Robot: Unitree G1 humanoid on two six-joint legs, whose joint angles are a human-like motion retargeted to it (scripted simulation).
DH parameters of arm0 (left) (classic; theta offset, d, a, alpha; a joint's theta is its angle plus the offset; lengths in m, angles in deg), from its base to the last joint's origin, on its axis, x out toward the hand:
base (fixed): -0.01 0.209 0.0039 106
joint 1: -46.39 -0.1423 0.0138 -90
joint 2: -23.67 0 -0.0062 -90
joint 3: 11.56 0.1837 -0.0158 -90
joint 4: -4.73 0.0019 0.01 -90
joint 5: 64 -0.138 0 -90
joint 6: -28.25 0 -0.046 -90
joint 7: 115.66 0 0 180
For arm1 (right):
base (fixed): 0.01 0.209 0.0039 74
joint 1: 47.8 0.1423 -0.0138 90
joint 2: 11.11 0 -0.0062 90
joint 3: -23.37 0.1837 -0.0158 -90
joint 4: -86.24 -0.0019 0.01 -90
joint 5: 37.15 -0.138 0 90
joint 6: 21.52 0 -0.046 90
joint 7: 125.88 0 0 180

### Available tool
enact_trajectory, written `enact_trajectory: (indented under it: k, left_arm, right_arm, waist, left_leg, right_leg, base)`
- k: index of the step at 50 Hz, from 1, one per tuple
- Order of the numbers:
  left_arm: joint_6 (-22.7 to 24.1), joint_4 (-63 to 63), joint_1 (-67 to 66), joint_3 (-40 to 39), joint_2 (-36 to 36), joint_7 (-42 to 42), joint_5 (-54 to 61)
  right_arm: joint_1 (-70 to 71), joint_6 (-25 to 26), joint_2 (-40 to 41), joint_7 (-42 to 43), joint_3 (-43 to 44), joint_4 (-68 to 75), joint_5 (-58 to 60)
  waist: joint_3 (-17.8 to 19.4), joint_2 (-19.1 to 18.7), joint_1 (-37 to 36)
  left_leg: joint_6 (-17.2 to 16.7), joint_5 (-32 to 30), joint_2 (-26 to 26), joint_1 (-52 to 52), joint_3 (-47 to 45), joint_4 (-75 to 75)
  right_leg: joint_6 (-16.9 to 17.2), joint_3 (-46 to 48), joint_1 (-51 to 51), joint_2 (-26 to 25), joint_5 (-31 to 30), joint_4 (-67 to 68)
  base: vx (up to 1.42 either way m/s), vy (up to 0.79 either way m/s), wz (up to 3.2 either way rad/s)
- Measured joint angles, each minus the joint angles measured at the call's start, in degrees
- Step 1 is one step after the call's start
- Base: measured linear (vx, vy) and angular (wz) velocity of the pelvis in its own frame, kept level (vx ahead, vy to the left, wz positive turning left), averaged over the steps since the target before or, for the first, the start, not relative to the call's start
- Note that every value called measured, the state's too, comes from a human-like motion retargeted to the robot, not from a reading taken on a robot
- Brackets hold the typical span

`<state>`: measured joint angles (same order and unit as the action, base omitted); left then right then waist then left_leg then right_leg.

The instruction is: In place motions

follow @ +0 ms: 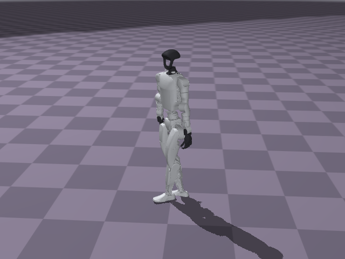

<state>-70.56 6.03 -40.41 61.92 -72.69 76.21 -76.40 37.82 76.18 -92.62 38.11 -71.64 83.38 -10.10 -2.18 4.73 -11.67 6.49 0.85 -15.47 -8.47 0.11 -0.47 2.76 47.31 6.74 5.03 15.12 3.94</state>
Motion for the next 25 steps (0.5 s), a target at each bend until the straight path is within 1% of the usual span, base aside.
enact_trajectory:
  k: [2, 3, 5, 10, 15, 20, 22, 25]
  left_arm:
    - [-0.1, 0.2, -0.9, -1.2, 0.5, -0.4, 0.2]
    - [-0.2, 0.3, -1.2, -1.6, 0.7, -0.4, 0.2]
    - [-0.3, 0.4, -2.1, -2.8, 1.1, -0.5, 0.4]
    - [-0.4, 1.0, -3.4, -3.8, 1.5, -0.7, -0.1]
    - [-0.6, 1.7, -4.0, -4.1, 1.5, -0.6, 0.1]
    - [-0.6, 1.8, -3.6, -3.7, 1.1, -1.1, 0.7]
    - [-0.3, 1.5, -3.5, -3.4, 0.7, -1.3, 0.9]
    - [0.0, 1.2, -3.4, -3.0, 0.4, -2.1, 1.4]
  right_arm:
    - [0.2, -0.1, 0.3, 0.2, -0.8, -0.3, 0.3]
    - [0.5, 0.0, 0.4, 0.3, -1.0, -0.6, 0.4]
    - [0.8, 0.0, 0.6, 0.4, -1.9, -1.0, 0.9]
    - [1.5, -0.3, 1.0, 1.1, -3.3, -1.8, 2.0]
    - [1.4, -0.4, 1.3, 1.2, -3.6, -1.8, 2.7]
    - [0.8, -0.7, 1.2, 1.0, -2.8, -1.3, 0.4]
    - [0.8, -0.5, 1.2, 0.6, -2.3, -1.0, -0.6]
    - [1.1, -0.1, 1.1, 0.4, -2.1, -0.7, -1.1]
  waist:
    - [0.6, 0.1, -2.1]
    - [0.8, 0.4, -1.6]
    - [1.3, 0.3, -3.5]
    - [2.2, 0.5, -5.0]
    - [2.1, 0.8, -4.2]
    - [1.5, 0.8, -2.1]
    - [1.3, 0.7, -1.5]
    - [1.2, 0.0, -4.2]
  left_leg:
    - [0.2, -0.3, -0.2, -0.4, -1.0, 0.3]
    - [-0.4, -0.2, -0.3, -0.1, 0.4, 0.1]
    - [0.1, -0.4, -0.3, -0.5, -0.9, 0.4]
    - [-0.1, -0.1, -0.1, -0.1, -1.0, 0.5]
    - [0.1, 0.2, 0.4, 0.1, -1.5, 0.4]
    - [0.4, 0.7, 1.2, 0.6, -2.6, 0.3]
    - [0.8, 1.0, 1.7, 0.9, -4.0, 0.2]
    - [2.4, 1.8, 3.1, 1.3, -10.1, -0.1]
  right_leg:
    - [0.2, -0.3, 0.4, -0.2, 0.3, 0.2]
    - [0.4, 1.1, 0.6, 0.1, 0.4, 0.3]
    - [0.5, 0.4, 0.8, -0.3, 0.6, 0.3]
    - [0.6, 0.3, 1.2, -0.4, 0.6, 0.2]
    - [0.6, -0.6, 1.1, -0.6, 0.5, 0.2]
    - [0.4, -2.2, 0.6, -0.8, 0.3, 0.6]
    - [0.1, -3.7, 0.2, -1.0, 0.1, 0.9]
    - [-1.0, -10.7, -1.1, -2.1, -0.4, 1.9]
  base:
    - [-0.01, 0.03, 0.54]
    - [-0.01, 0.02, 0.56]
    - [-0.01, 0.0, 0.13]
    - [0.0, 0.0, 0.0]
    - [0.02, -0.03, -0.12]
    - [0.04, -0.07, -0.32]
    - [0.05, -0.09, -0.9]
    - [0.09, -0.11, -1.96]
